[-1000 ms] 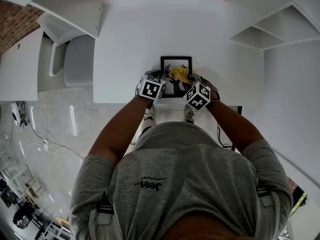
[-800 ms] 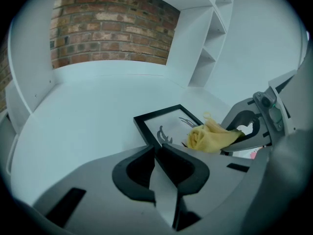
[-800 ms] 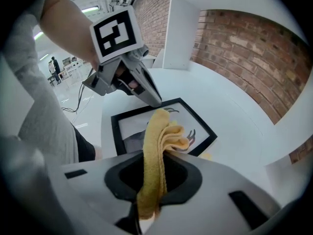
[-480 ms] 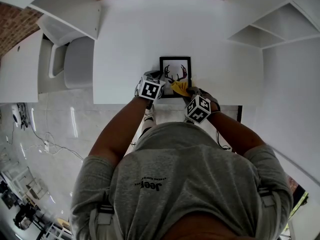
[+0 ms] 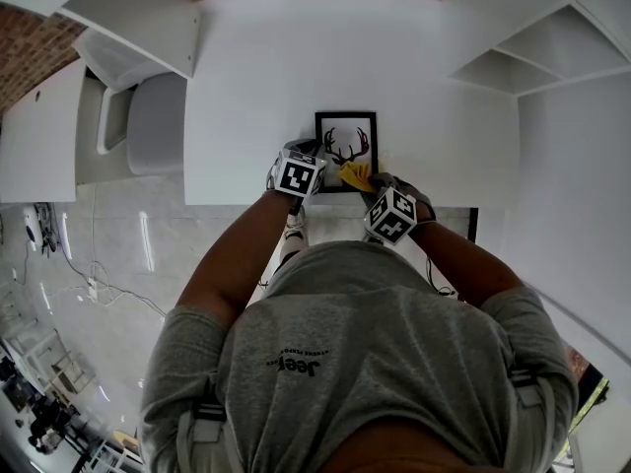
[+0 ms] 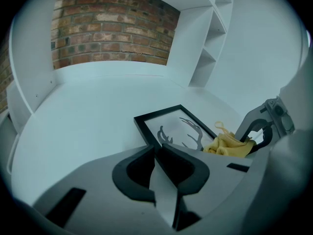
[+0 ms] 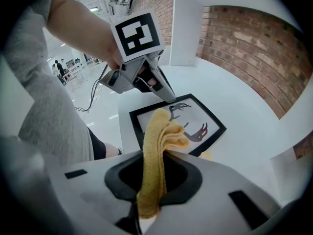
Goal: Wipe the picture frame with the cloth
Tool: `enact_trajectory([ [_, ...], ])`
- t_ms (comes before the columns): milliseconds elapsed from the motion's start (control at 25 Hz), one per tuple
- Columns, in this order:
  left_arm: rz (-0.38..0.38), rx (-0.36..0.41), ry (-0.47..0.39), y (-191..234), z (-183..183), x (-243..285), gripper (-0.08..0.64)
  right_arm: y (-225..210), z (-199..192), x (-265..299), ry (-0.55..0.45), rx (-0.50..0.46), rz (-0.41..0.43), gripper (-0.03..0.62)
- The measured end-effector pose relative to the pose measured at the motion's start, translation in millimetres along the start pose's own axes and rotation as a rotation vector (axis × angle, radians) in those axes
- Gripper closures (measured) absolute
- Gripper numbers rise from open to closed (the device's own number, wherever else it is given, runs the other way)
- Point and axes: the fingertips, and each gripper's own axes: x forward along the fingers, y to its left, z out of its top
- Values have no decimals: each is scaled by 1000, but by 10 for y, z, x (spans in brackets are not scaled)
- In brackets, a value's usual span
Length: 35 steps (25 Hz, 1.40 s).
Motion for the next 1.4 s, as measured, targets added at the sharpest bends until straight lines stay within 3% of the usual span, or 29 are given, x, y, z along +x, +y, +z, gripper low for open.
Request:
enact_trajectory([
  [280, 1, -2, -6, -4, -2, 14, 495, -90, 67, -38, -50, 30, 2, 532],
  [640, -1, 2, -16, -9, 25, -7, 495, -1016, 596, 79, -136, 127, -111, 532],
  [840, -6, 0, -11, -21, 10, 6, 495, -1365, 823, 241, -136, 115, -164, 532],
  [1200, -17, 12, -14, -7, 12, 13, 495, -1518, 854, 433, -76, 104, -190, 532],
  [1400, -19, 6, 0, -17, -6, -18, 495, -1432, 820, 412, -54, 52, -192, 532],
])
